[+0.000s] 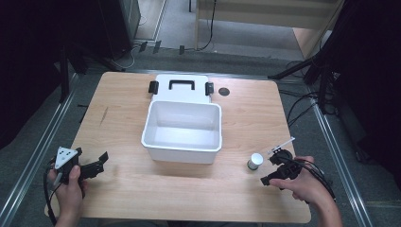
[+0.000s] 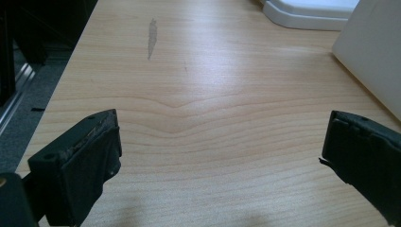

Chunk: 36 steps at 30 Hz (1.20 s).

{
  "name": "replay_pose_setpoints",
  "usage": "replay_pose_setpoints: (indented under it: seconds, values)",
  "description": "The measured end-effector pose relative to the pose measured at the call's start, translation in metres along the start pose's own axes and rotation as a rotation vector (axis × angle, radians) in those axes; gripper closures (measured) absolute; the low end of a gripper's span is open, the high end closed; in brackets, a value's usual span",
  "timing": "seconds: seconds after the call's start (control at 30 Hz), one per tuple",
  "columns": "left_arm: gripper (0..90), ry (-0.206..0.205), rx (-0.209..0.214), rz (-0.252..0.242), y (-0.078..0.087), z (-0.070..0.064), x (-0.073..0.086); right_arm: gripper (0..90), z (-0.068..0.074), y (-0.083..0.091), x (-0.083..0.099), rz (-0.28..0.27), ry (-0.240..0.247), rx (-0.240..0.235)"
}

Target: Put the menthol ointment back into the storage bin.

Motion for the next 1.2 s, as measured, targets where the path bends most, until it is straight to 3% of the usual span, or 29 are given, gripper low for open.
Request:
replay_pose_setpoints:
  seconds: [0.53, 0.8, 1.2]
  values:
    - [0.0, 0.006, 0.008, -0.003, 0.0, 0.0, 0.0, 22.2, 0.015, 0.005, -0.038, 0.033, 0.017, 0.016]
    - [0.0, -0.005, 0.015, 0.002, 0.0, -0.001, 0.0, 26.7, 0.021, -0.002, -0.054, 0.042, -0.011, 0.018]
    - [0.0, -0.008, 0.011, 0.01, -0.001, -0.001, 0.0, 46.8, 0.026, -0.014, -0.063, 0.075, -0.011, 0.035]
Point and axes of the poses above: each handheld gripper's, and its own axes: y roughly backward along the jaws, x roughly out of its underside, z roughly to its left, the point moved 5 cm from there along -y, roughly forward along the jaws, and after that the axes turned 9 degrees about -y, right-handed, at the moved point
